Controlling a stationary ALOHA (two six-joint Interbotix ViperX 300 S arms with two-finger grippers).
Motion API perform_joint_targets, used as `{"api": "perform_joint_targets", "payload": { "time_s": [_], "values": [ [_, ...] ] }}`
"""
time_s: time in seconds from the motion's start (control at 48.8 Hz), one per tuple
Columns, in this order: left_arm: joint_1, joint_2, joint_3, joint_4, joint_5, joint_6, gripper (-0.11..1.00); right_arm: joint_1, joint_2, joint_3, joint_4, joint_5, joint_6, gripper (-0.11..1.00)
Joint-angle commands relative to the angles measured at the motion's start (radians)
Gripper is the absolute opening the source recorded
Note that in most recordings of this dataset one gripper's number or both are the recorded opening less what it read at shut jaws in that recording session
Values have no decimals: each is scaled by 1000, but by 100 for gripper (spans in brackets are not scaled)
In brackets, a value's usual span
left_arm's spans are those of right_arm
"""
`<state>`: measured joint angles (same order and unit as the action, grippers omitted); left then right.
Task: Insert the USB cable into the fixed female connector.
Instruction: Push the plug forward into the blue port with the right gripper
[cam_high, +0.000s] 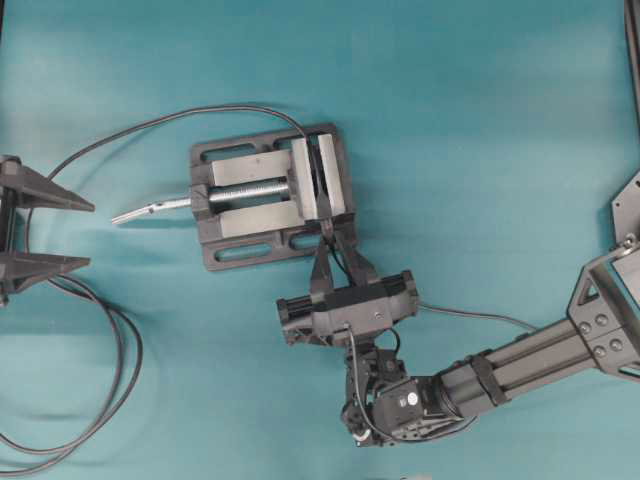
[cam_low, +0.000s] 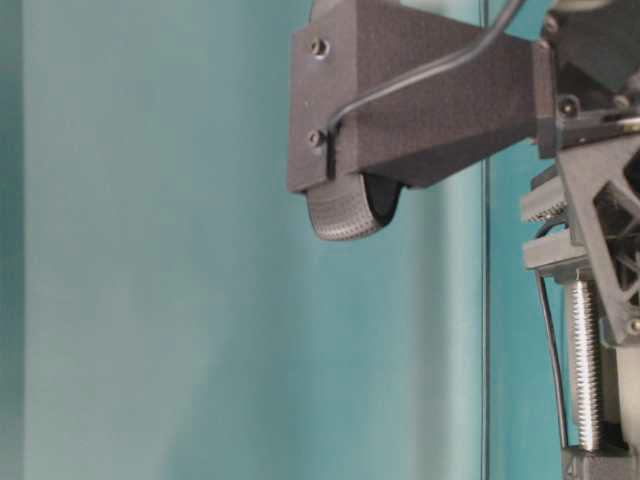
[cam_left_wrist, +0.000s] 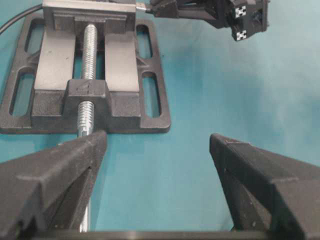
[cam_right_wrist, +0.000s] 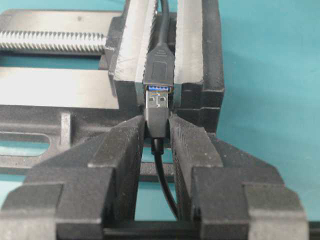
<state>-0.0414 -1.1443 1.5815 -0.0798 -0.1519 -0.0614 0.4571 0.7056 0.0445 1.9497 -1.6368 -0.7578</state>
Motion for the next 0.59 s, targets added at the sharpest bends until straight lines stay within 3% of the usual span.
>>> {"api": "perform_joint_targets", "payload": {
  "time_s": [0.0,0.574],
  "values": [
    [2,11,-14,3,-8,-8,99,-28,-58,-6,-6,-5,2,20],
    [2,11,-14,3,-8,-8,99,-60,-71,3,-8,-9,9,20]
  ]
}}
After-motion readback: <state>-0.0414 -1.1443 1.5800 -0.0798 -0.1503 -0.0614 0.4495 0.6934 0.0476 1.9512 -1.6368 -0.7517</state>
